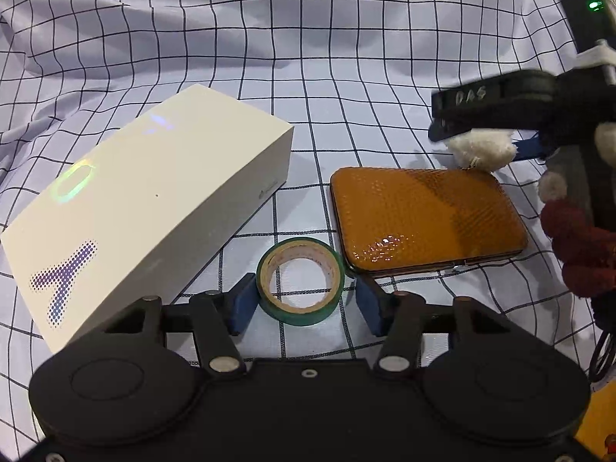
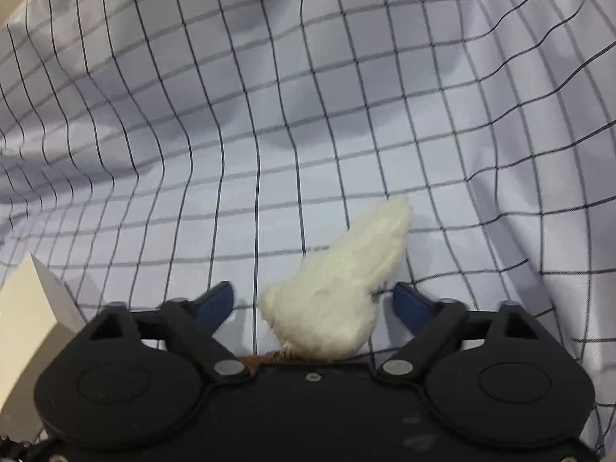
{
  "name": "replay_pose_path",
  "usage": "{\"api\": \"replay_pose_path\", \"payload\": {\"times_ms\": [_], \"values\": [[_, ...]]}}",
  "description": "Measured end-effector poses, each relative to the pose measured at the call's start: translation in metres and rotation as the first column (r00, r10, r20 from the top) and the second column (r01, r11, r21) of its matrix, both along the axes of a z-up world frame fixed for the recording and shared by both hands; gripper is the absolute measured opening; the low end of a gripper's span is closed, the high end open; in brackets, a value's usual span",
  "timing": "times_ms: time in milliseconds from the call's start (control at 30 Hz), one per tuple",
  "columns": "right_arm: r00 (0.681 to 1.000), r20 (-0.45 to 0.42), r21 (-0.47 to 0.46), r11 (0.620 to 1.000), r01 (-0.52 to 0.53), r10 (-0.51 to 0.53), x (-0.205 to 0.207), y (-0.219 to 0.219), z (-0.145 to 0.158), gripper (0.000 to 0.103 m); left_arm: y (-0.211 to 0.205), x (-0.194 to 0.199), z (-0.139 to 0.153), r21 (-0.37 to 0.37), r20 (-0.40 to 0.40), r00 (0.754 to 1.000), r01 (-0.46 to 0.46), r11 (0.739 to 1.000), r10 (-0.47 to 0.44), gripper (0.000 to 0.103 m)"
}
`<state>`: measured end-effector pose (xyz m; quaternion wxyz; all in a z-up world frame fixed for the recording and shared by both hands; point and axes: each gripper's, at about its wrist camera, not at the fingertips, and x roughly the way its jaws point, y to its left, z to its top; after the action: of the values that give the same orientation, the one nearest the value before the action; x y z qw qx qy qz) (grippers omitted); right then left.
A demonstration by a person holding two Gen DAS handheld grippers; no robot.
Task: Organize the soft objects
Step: 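Lift the white plush with the right gripper while the left grasps the green tape roll, then carry the white plush and green tape roll over the basket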
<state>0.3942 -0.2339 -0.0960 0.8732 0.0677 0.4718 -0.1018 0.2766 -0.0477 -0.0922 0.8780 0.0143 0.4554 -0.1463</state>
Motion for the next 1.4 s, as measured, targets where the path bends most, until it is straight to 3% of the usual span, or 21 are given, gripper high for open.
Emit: {"api": "replay_pose_path", "payload": {"times_ms": [33,133,300,633,900,1133,1400], "values": [[1.000,-0.018,0.011,1.000,-0.006,0.007,0.001,-0.001,-0.003,0.054,0.000,0.000,0.000,-0.004,0.001,1.000,0.001,1.000,-0.001,0.051],[1.000,-0.017,0.028,1.000,-0.002,0.002,-0.001,-0.005,-0.002,0.049,0.002,-0.001,0.001,-0.006,0.007,1.000,0.003,1.000,-0.003,0.047],[0.999,0.041,0.038,0.999,-0.002,0.001,-0.013,-0.009,0.017,0.048,0.008,-0.003,0.006,-0.048,0.003,1.000,-0.009,0.999,0.009,0.047],[0.988,0.149,0.041,0.998,-0.041,0.034,-0.055,0.003,0.072,0.048,0.016,-0.033,0.043,-0.067,0.081,0.997,0.009,0.998,-0.003,0.047],[0.964,0.250,0.040,0.994,-0.103,0.090,-0.131,0.019,0.110,0.048,0.031,-0.078,0.074,-0.067,0.123,0.992,0.021,0.998,-0.012,0.047],[0.914,0.369,0.023,0.981,-0.192,0.171,-0.219,0.039,0.139,0.048,0.039,-0.131,0.091,-0.058,0.153,0.988,0.019,0.998,-0.010,0.047],[0.860,0.453,0.021,0.962,-0.272,0.234,-0.309,0.062,0.149,0.048,0.047,-0.181,0.094,-0.067,0.144,0.989,-0.009,0.998,0.018,0.046]]}}
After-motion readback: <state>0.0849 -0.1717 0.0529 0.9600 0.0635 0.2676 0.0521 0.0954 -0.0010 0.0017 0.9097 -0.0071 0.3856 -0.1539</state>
